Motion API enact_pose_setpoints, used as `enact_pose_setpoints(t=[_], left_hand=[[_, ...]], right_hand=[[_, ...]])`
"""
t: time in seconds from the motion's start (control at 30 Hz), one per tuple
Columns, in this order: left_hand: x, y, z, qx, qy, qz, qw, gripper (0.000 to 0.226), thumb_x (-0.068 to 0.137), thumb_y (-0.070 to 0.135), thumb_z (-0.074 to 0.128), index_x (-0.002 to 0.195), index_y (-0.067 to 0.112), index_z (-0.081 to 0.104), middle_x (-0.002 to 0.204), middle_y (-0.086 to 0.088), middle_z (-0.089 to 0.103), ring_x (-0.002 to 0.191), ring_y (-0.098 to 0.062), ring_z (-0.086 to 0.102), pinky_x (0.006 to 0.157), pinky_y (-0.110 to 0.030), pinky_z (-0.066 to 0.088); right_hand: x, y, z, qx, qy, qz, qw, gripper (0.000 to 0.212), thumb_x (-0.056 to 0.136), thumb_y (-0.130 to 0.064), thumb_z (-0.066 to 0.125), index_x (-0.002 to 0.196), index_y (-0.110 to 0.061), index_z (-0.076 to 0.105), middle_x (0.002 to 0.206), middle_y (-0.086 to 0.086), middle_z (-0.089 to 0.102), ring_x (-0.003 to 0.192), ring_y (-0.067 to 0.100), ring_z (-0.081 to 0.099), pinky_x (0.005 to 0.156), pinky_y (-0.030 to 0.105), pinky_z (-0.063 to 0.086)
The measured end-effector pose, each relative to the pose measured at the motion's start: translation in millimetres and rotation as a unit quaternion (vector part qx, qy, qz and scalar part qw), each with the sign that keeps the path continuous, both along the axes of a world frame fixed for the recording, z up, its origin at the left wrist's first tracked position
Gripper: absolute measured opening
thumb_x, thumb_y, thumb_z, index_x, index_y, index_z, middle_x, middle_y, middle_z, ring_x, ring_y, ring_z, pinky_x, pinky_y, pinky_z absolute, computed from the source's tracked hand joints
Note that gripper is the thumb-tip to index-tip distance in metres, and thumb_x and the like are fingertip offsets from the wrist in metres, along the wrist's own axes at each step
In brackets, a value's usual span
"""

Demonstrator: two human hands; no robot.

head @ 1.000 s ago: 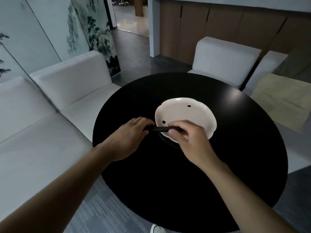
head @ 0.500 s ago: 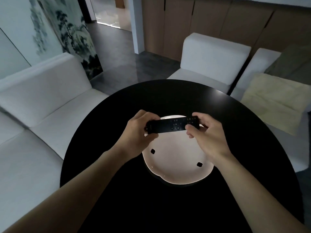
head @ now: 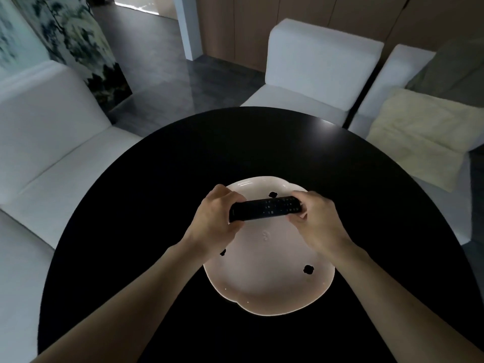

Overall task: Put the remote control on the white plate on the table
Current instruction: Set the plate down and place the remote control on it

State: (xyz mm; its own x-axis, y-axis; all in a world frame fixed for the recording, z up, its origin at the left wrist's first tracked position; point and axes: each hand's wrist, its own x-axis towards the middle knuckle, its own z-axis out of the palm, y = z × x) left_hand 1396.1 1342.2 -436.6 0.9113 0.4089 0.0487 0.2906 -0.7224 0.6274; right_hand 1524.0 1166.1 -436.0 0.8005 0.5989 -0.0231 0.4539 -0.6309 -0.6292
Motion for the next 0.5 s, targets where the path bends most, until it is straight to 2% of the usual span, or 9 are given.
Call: enact_pose_setpoints(t=[0.07, 0.17, 0.3, 0.5], left_hand=[[-0.4, 0.2, -3.6, 0.009, 0.022, -0.006, 1.0, 0.041, 0.078, 0.009, 0.071, 0.119, 0.016, 0.068, 0.119, -0.004, 0.056, 0.107, -0.021, 0.058, 0.092, -0.035, 0.052], [0.3, 0.6, -6.9, 0.033, 0.052, -0.017, 0.998, 0.047, 0.08, 0.011, 0.069, 0.127, 0.018, 0.064, 0.127, -0.005, 0.055, 0.117, -0.023, 0.054, 0.098, -0.035, 0.048], [1.7, -2.0, -8.9, 0.054, 0.068, -0.018, 0.996, 0.052, 0.082, 0.015, 0.068, 0.133, 0.022, 0.06, 0.135, -0.002, 0.053, 0.126, -0.023, 0.049, 0.104, -0.034, 0.044], [0.4, -4.4, -12.7, 0.05, 0.065, -0.007, 0.997, 0.056, 0.081, 0.017, 0.068, 0.136, 0.024, 0.057, 0.138, 0.001, 0.052, 0.127, -0.021, 0.048, 0.102, -0.027, 0.041]], right_hand=[[0.1, -0.3, -0.2, -0.023, -0.02, 0.014, 0.999, 0.035, 0.082, -0.007, 0.074, 0.117, -0.012, 0.069, 0.098, -0.003, 0.059, 0.09, 0.012, 0.061, 0.083, 0.025, 0.052], [2.2, 1.4, -1.1, -0.06, -0.041, 0.033, 0.997, 0.026, 0.083, -0.011, 0.073, 0.109, -0.012, 0.07, 0.098, -0.003, 0.058, 0.091, 0.015, 0.062, 0.081, 0.027, 0.053], [3.2, 3.5, -3.5, -0.104, -0.044, 0.046, 0.993, 0.028, 0.086, -0.017, 0.072, 0.113, -0.013, 0.068, 0.118, 0.003, 0.055, 0.1, 0.018, 0.063, 0.09, 0.035, 0.055], [-0.9, 4.8, -4.3, -0.107, -0.052, 0.037, 0.992, 0.031, 0.088, -0.02, 0.069, 0.118, -0.014, 0.065, 0.121, 0.005, 0.053, 0.104, 0.02, 0.063, 0.092, 0.036, 0.054]])
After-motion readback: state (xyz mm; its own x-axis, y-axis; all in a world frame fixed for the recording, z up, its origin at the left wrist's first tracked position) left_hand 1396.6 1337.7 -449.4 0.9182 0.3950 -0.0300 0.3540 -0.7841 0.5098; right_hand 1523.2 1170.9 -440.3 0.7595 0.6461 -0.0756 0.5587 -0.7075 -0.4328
